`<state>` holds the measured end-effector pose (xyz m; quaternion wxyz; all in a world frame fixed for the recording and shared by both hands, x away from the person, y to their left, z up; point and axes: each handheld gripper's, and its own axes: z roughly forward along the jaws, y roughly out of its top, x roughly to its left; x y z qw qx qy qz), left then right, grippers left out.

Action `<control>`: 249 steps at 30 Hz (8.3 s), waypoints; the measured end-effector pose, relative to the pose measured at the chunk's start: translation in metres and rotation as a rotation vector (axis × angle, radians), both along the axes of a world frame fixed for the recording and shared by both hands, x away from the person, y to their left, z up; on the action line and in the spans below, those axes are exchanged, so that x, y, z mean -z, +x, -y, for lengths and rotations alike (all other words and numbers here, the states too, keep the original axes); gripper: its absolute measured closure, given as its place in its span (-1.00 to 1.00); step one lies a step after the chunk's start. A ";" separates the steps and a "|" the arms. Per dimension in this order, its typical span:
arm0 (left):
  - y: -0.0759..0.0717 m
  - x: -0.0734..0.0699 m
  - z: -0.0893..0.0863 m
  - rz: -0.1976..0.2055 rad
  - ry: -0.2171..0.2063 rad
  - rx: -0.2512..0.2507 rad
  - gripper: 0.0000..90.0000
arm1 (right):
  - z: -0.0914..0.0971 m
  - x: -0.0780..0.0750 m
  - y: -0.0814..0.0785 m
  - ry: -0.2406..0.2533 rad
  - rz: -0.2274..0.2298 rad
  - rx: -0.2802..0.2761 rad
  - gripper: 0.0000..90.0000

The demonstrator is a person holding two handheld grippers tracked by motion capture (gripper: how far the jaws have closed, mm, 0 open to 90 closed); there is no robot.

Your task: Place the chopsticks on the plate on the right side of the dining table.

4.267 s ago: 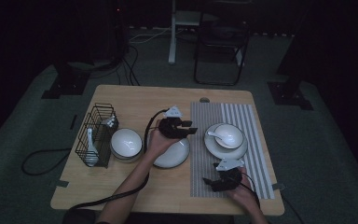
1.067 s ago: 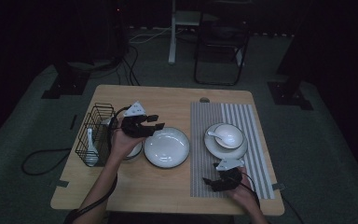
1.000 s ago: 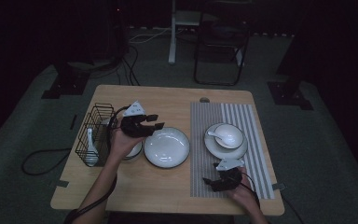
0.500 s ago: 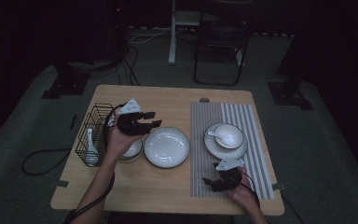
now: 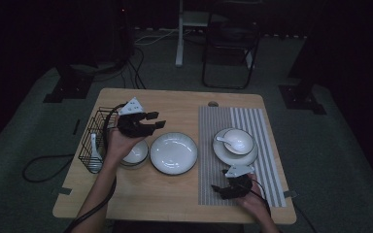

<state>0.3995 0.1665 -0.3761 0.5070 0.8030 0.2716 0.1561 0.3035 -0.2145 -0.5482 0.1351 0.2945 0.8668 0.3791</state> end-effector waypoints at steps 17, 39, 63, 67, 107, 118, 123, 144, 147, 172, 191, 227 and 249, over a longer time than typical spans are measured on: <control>0.000 -0.030 -0.033 0.017 0.039 -0.046 0.14 | 0.000 0.000 0.000 0.000 0.000 0.000 -0.49; -0.009 -0.037 -0.087 0.009 0.069 -0.153 0.17 | 0.000 0.000 0.000 0.001 -0.001 0.001 -0.49; 0.002 -0.021 -0.107 -0.056 0.098 -0.169 0.17 | 0.000 0.000 0.000 0.001 -0.001 0.002 -0.49; 0.006 -0.019 -0.107 -0.062 0.101 -0.173 0.17 | 0.000 0.000 0.000 0.000 -0.001 0.001 -0.49; 0.048 -0.002 -0.105 -0.152 0.211 -0.165 0.38 | 0.000 0.000 0.000 0.000 -0.002 0.002 -0.49; 0.061 0.010 -0.113 -0.171 0.203 -0.179 0.47 | 0.000 0.000 0.000 0.000 -0.002 0.002 -0.50; 0.065 0.011 -0.113 -0.185 0.212 -0.180 0.47 | 0.000 0.000 0.000 0.000 -0.002 0.002 -0.49; 0.056 0.000 -0.113 -0.051 0.318 -0.313 0.83 | 0.000 0.000 0.000 0.000 -0.002 0.002 -0.49; 0.054 -0.002 -0.115 -0.031 0.301 -0.324 0.87 | 0.000 0.000 0.000 0.000 -0.002 0.002 -0.50; 0.021 -0.041 -0.114 0.179 0.115 -0.342 0.88 | 0.000 0.000 0.000 0.000 -0.003 0.002 -0.50; 0.015 -0.071 -0.069 0.257 0.156 -0.283 0.88 | 0.000 0.000 0.000 0.000 -0.002 0.002 -0.50; 0.015 -0.045 -0.008 0.175 0.127 -0.123 0.87 | 0.000 0.000 0.000 0.000 -0.002 0.002 -0.50; 0.011 -0.042 0.009 0.178 0.128 -0.087 0.87 | 0.000 0.000 0.000 0.000 -0.002 0.002 -0.50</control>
